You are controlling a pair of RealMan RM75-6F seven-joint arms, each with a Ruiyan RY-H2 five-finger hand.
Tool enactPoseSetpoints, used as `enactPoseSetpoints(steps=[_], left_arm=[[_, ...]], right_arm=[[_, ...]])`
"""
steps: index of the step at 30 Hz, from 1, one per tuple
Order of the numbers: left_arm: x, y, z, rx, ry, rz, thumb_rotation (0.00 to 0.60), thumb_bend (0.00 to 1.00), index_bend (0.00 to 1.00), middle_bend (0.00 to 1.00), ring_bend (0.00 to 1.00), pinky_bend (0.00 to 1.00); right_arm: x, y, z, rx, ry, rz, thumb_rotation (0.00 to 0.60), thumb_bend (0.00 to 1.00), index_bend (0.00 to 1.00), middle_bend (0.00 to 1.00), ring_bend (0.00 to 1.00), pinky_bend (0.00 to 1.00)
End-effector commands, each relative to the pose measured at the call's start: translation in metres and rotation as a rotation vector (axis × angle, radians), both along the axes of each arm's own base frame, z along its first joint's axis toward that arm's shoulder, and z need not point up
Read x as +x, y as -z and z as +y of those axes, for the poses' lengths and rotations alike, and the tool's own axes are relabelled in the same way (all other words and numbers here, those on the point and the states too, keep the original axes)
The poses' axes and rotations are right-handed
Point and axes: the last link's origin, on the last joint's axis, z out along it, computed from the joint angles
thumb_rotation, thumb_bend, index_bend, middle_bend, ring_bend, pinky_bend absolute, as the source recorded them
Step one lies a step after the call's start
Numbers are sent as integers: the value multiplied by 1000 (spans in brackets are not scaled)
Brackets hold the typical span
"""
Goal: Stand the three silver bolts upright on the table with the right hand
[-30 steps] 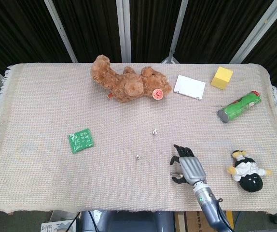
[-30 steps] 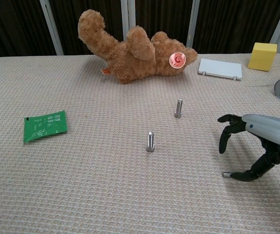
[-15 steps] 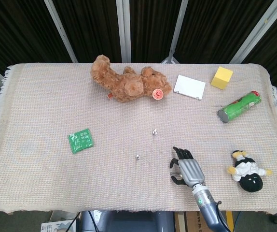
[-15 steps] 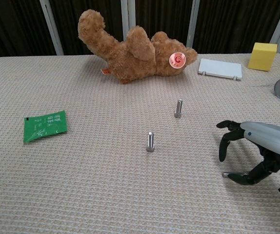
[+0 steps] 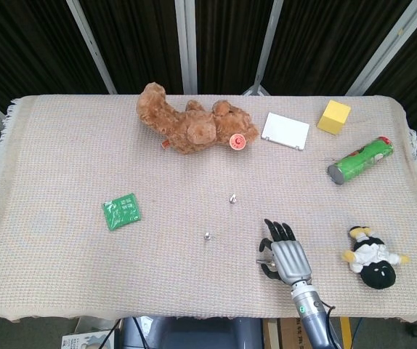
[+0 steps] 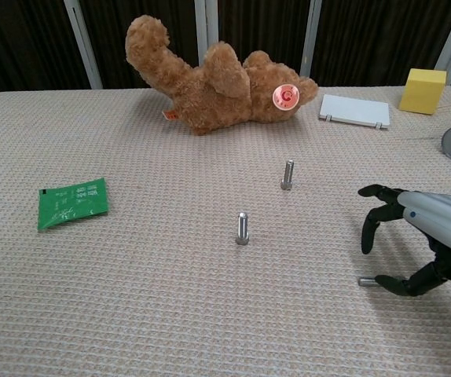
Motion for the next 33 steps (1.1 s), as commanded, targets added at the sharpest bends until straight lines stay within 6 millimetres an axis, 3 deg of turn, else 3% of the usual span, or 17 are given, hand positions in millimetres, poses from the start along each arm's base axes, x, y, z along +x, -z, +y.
enactPoseSetpoints(steps=[1, 33], left_arm=[[0, 0, 0, 0, 0, 0, 600, 76, 32, 32, 0, 63], [0, -1, 0, 4, -2, 0, 600, 75, 32, 32, 0, 63]], right_arm=[[1, 3, 5, 0, 3, 4, 600, 317, 486, 0, 0, 36], [-3, 16, 2, 11, 55, 10, 600, 317, 522, 0, 0, 36]])
